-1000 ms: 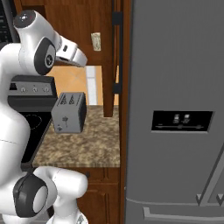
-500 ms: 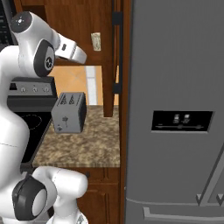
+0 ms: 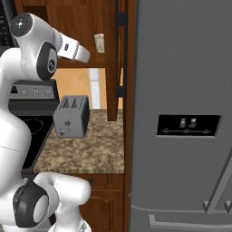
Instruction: Gather all objects into one cabinet and sort the glasses and bowls to opposite sides.
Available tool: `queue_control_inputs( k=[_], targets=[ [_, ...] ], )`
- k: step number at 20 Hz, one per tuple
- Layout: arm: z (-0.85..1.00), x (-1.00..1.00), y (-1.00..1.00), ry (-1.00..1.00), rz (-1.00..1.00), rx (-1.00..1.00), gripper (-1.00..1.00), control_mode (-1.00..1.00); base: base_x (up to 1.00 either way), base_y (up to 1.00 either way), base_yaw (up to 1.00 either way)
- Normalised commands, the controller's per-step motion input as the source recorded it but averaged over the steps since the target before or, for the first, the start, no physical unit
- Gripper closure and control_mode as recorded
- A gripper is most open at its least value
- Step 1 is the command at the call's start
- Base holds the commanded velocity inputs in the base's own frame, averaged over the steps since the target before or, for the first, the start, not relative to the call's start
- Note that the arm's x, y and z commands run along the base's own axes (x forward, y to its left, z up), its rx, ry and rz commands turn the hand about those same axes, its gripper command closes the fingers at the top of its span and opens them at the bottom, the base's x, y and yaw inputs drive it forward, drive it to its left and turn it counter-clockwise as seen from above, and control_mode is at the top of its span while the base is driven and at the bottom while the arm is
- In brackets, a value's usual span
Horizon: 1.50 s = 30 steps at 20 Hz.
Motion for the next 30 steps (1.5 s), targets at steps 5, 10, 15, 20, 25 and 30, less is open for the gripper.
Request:
queue_control_inputs(
  k=[5, 10, 15, 20, 25, 30],
  targets=[
    [0.15, 0.03, 0.02, -0.05, 0.0, 0.0, -1.0, -1.0, 0.0, 0.0, 0.0],
    [0.03, 0.01, 0.0, -0.02, 0.0, 0.0, -1.0, -1.0, 0.0, 0.0, 0.0],
    [0.0, 0.0, 0.0, -0.01, 0.0, 0.0, -1.0, -1.0, 0.0, 0.0, 0.0],
    [0.0, 0.11, 0.0, 0.0, 0.0, 0.0, -1.0, -1.0, 0.0, 0.0, 0.0],
    [0.13, 0.36, 0.0, 0.01, 0.0, 0.0, -1.0, -1.0, 0.0, 0.0, 0.0],
    [0.12, 0.41, 0.0, 0.0, 0.04, 0.0, -1.0, -1.0, 0.0, 0.0, 0.0]
  ],
)
